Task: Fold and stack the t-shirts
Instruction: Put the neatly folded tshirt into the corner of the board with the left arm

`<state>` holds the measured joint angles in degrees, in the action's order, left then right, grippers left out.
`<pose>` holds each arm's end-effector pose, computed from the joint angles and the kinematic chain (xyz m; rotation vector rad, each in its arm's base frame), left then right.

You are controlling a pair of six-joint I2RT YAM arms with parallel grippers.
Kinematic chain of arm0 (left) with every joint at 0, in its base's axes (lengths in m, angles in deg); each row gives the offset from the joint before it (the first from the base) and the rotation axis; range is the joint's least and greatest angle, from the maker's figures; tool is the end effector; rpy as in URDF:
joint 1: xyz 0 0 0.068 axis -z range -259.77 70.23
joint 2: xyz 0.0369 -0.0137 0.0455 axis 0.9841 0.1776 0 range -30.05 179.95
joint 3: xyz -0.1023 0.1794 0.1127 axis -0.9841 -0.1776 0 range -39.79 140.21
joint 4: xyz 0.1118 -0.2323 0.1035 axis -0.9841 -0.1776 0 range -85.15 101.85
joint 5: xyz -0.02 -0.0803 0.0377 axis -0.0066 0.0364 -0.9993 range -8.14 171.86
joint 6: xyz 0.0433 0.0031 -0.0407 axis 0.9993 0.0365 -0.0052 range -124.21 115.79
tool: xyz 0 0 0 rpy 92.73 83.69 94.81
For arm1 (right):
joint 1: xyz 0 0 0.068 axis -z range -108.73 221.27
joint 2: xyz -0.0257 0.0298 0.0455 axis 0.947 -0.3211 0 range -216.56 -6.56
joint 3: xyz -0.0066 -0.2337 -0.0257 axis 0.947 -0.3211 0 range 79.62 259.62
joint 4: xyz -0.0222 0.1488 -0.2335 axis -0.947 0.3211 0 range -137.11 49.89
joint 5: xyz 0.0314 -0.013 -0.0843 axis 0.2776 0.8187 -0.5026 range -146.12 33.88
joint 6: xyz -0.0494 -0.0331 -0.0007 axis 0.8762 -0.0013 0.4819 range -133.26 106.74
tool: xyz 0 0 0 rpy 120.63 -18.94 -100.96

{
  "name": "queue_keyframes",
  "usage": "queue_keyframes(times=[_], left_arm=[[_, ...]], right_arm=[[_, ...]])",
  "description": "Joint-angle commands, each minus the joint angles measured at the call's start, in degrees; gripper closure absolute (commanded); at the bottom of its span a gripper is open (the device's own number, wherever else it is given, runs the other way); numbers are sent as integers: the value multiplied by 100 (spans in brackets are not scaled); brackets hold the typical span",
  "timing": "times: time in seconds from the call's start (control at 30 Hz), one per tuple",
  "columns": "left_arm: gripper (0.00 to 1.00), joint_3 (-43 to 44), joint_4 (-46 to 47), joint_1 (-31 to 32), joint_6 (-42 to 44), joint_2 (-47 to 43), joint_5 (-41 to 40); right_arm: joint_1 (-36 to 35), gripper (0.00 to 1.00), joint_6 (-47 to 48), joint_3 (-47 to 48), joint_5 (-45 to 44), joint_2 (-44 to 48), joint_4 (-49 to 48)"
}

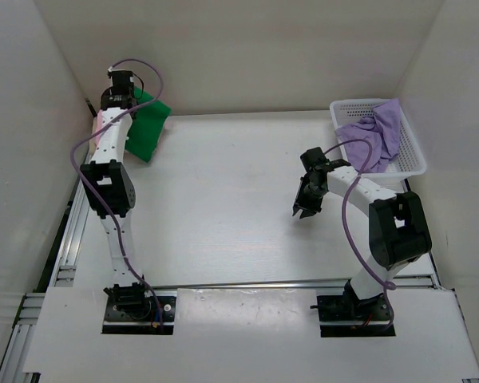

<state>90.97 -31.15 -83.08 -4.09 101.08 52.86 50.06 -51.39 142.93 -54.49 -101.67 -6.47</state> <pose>0.5102 0.0506 0.2642 -0.3168 2.2667 0.6173 0.3072 0.1205 0.1381 0.4172 2.8480 0.2557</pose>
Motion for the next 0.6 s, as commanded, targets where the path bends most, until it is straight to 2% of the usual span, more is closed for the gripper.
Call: queue_keyframes(times=[0.0,0.27,0.3,0.33,0.4,0.43,0.57], left_arm=[[90,309,126,-283,-12,-46,218],[88,898,257,-750,-12,966,386],[78,899,336,-820,-12,1098,386],[41,960,397,-881,-12,1168,281],[11,1047,538,-882,-12,1283,18],[2,1126,591,-934,-12,1344,-105],[0,1198,784,-934,-12,1117,-546]], right_arm=[[21,67,139,295,-75,-112,190],[21,67,297,647,-128,-367,470],[21,67,297,648,-128,-368,471],[21,67,297,709,-128,-368,532],[21,67,297,762,-128,-421,532],[21,67,297,762,-128,-421,585],[21,67,350,885,-128,-368,638]])
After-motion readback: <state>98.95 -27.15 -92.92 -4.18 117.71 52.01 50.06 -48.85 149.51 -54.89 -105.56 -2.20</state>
